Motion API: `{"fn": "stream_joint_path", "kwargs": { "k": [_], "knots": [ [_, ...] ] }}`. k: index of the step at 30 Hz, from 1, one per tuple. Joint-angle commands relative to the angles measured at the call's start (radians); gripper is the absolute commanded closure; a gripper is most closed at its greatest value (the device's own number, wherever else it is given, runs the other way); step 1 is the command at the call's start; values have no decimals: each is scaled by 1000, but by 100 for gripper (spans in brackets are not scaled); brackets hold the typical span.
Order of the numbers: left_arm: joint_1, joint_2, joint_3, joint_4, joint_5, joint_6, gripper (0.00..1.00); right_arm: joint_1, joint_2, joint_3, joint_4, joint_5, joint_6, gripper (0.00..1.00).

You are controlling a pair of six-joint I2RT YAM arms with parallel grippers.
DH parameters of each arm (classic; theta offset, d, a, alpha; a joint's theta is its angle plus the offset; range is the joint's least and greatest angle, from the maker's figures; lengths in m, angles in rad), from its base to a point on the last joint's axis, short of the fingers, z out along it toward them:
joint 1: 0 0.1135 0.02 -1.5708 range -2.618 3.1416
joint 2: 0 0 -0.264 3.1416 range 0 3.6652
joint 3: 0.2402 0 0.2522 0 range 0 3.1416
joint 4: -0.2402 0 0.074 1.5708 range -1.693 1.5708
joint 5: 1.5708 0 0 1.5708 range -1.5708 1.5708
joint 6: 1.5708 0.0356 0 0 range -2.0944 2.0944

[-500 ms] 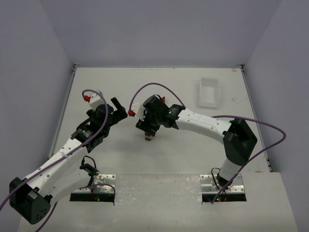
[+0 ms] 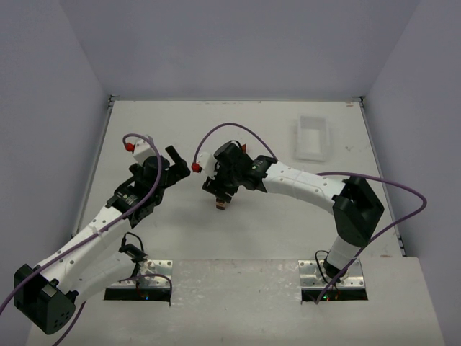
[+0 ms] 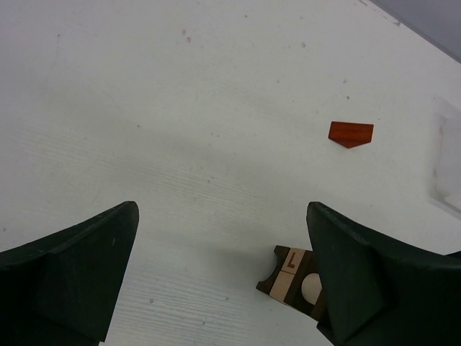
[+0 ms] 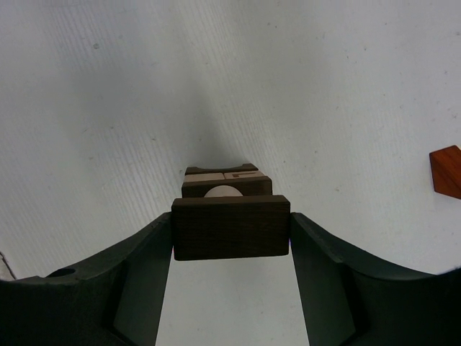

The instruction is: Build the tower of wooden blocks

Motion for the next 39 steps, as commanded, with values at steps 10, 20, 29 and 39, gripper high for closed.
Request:
{"fn": "stream_joint_path", "kwargs": {
  "k": [10,20,29,39],
  "knots": [
    [10,-18,2,42,3,-7,0,-7,-25,-8,43,-15,5,32],
    [10,-22,0,42,4,-5,0,-6,-34,-1,54,-8,-7,14],
    [10,-42,-2,39,6,-7,0,-7,-77,15,60,-32,-18,1],
    [9,-44,-4,39,18,-5,0,-7,-193,-34,81,-18,-3,1]
  ]
}}
